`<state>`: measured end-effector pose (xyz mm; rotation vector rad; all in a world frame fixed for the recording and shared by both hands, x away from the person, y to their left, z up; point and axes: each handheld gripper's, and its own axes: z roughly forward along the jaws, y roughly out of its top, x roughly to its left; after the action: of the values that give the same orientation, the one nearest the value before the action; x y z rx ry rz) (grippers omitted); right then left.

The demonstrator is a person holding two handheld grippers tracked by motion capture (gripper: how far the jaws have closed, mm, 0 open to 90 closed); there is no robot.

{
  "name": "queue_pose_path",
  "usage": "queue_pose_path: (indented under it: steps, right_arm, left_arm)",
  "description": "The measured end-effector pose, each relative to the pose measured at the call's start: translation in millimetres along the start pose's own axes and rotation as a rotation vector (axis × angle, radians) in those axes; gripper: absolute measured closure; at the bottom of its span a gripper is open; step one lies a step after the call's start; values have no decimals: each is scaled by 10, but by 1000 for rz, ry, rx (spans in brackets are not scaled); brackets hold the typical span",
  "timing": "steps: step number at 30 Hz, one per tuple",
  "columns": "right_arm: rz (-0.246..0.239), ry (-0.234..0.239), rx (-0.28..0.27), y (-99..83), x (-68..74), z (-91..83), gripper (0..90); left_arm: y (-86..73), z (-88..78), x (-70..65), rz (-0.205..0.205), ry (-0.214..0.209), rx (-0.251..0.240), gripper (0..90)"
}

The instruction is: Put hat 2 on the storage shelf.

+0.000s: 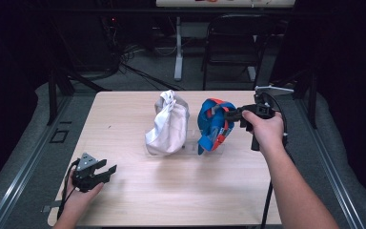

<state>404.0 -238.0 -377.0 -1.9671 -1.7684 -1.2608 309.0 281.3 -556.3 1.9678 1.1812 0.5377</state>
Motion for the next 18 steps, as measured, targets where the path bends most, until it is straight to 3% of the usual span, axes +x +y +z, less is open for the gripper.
queue_pose_path:
  steps: [7,10,11,18]
  right_arm:
    - [-6,-8,5,-30,-25,43,773]
    - [-5,-13,-2,-40,-25,39,739]
    - [-15,-30,-14,-44,-33,21,678]
    - [-54,-61,-48,-75,-63,-44,621]
  left_arm:
    - [-1,-1,8,-1,-2,2,494]
    - [0,-3,8,-2,-2,0,494]
    - [0,-3,9,0,-1,1,494]
    - [-1,-1,4,-3,-2,1,494]
